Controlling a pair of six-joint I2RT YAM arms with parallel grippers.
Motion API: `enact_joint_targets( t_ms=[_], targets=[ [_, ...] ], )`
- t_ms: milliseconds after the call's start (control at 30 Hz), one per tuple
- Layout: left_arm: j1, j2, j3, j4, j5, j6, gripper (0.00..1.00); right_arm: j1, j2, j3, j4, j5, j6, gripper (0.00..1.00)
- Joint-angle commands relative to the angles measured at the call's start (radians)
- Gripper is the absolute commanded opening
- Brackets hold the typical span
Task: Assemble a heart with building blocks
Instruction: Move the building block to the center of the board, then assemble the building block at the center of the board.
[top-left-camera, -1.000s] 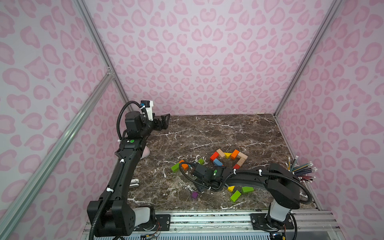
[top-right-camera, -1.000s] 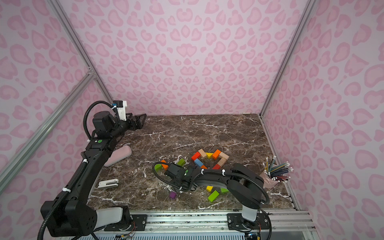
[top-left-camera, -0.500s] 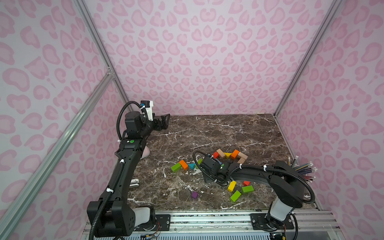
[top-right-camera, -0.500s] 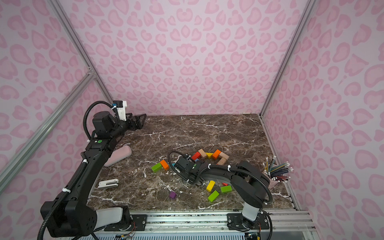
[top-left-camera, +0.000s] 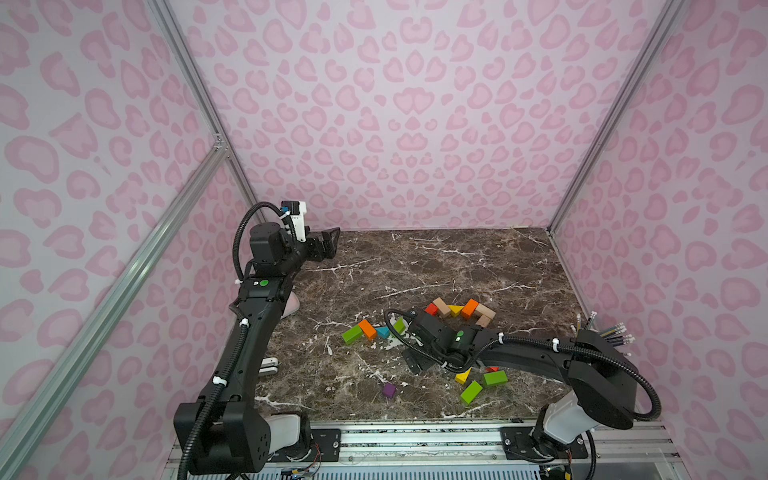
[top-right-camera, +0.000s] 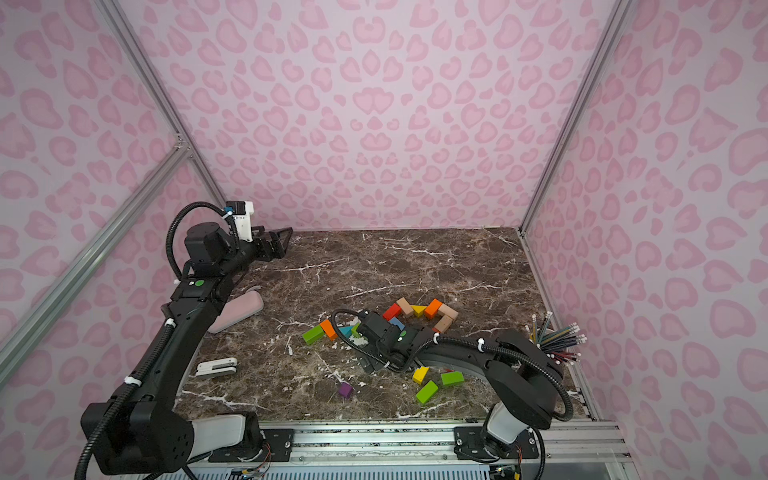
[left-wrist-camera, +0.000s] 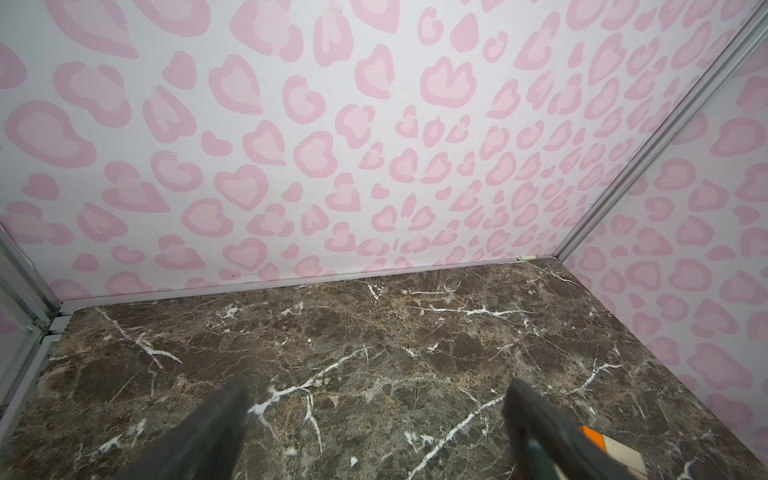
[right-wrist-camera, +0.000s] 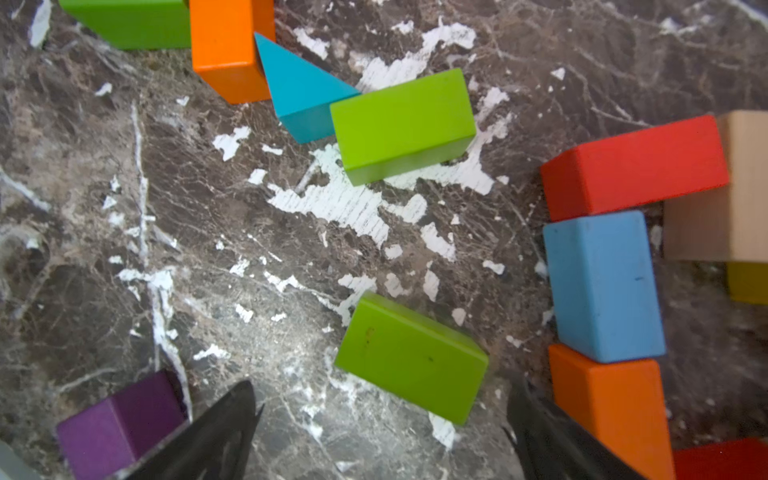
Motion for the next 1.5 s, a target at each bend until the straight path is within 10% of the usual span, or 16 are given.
enact_joint_targets(
  t_ms=[0, 1467],
  targets=[
    [0.001, -0.003, -0.001, 0.031, 0.002, 0.007, 0.98, -0.01, -0.002, -0.001, -0.031, 0.027, -0.121, 0.97],
    [0.001, -0.004, -0.002, 0.028, 0.002, 0.009, 0.98, -0.139, 0.135, 0.047, 0.07, -0.128, -0.24, 0.38]
  ],
)
